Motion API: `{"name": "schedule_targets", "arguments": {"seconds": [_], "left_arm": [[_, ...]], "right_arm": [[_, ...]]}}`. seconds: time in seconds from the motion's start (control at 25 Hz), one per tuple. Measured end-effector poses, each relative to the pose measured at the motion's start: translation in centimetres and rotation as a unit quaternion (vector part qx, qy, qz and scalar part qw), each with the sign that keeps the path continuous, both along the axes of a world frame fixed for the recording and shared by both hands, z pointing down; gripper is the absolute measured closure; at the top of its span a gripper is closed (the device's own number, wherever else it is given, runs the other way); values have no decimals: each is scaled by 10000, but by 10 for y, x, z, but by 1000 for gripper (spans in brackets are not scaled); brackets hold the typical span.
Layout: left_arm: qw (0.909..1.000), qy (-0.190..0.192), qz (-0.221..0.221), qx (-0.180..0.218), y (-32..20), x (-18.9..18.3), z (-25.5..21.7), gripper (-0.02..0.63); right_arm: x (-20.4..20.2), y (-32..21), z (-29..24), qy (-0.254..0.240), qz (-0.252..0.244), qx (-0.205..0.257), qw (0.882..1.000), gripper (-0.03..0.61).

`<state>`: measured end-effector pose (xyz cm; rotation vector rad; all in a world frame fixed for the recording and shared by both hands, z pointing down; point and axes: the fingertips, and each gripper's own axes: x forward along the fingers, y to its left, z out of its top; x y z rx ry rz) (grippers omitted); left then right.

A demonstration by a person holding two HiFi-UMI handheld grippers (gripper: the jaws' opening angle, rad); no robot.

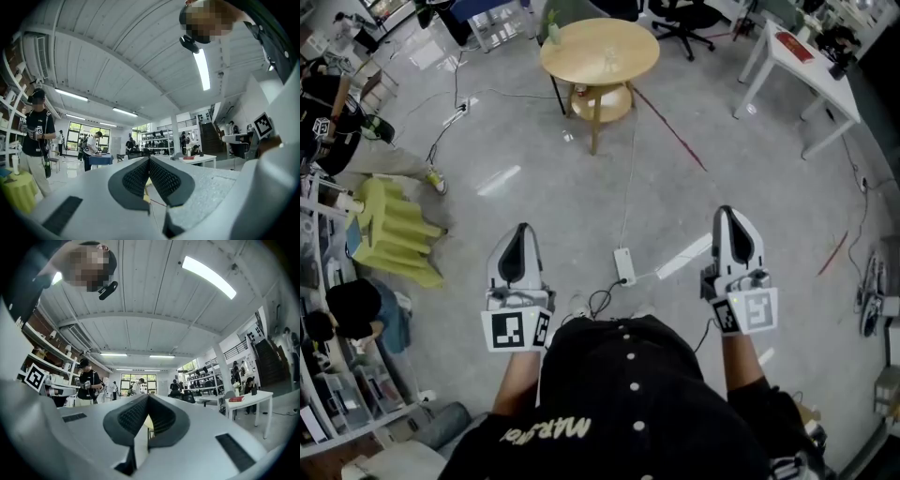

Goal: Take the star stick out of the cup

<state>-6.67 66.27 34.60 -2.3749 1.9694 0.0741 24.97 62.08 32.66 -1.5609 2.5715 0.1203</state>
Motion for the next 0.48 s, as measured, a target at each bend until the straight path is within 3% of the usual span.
{"name": "schedule_targets", "arguments": {"seconds": [0.16,0.32,0.48], "left_arm": [[10000,50,-48,-37,1,16,0,617],[9999,30,-131,-57,3,35,0,617],[9998,66,-184,-34,4,55,4,617]], "right_arm": [[12,0,-4,78,-71,52,9999,554],[23,-1,0,177,-253,-7,9995,376],[32,-3,7,296,-345,-12,9990,370]]}}
